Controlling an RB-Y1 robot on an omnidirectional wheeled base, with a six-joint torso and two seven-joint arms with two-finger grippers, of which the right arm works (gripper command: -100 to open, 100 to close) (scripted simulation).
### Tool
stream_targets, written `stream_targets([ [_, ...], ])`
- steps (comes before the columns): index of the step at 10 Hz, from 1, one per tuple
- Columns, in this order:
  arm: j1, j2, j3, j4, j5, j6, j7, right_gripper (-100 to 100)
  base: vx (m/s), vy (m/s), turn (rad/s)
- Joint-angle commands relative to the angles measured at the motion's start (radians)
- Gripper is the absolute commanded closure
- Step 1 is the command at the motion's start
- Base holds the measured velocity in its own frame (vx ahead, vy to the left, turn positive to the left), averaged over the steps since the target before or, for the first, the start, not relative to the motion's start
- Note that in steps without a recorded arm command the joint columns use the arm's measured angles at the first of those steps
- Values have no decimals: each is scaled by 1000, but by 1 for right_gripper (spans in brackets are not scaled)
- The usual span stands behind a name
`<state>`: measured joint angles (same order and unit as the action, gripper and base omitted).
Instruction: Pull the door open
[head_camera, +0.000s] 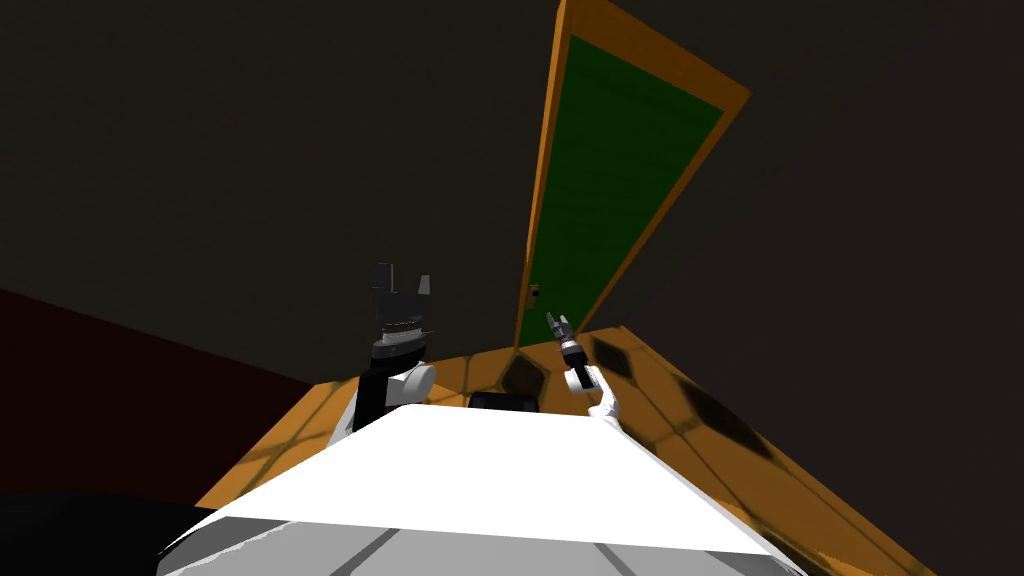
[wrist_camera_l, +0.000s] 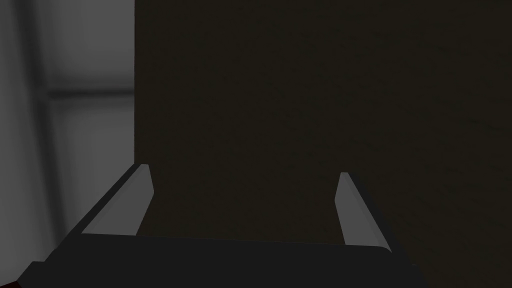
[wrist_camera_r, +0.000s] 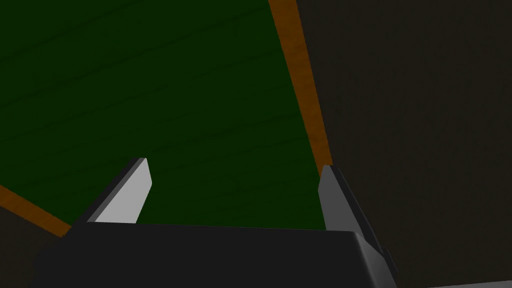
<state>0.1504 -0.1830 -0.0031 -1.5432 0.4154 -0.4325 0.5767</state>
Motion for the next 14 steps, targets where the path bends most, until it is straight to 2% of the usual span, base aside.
stream_targets([
  [1,-20,-7,-1,43,29,-2,35,-100,94,7,18],
  [11,-108,-52,-10,248,167,-19,192,-100,105,4,16],
  [12,-106,-48,-10,239,158,-18,182,-100,70,-1,5],
  [14,-105,-64,-34,261,149,-37,182,-100,147,60,100],
])
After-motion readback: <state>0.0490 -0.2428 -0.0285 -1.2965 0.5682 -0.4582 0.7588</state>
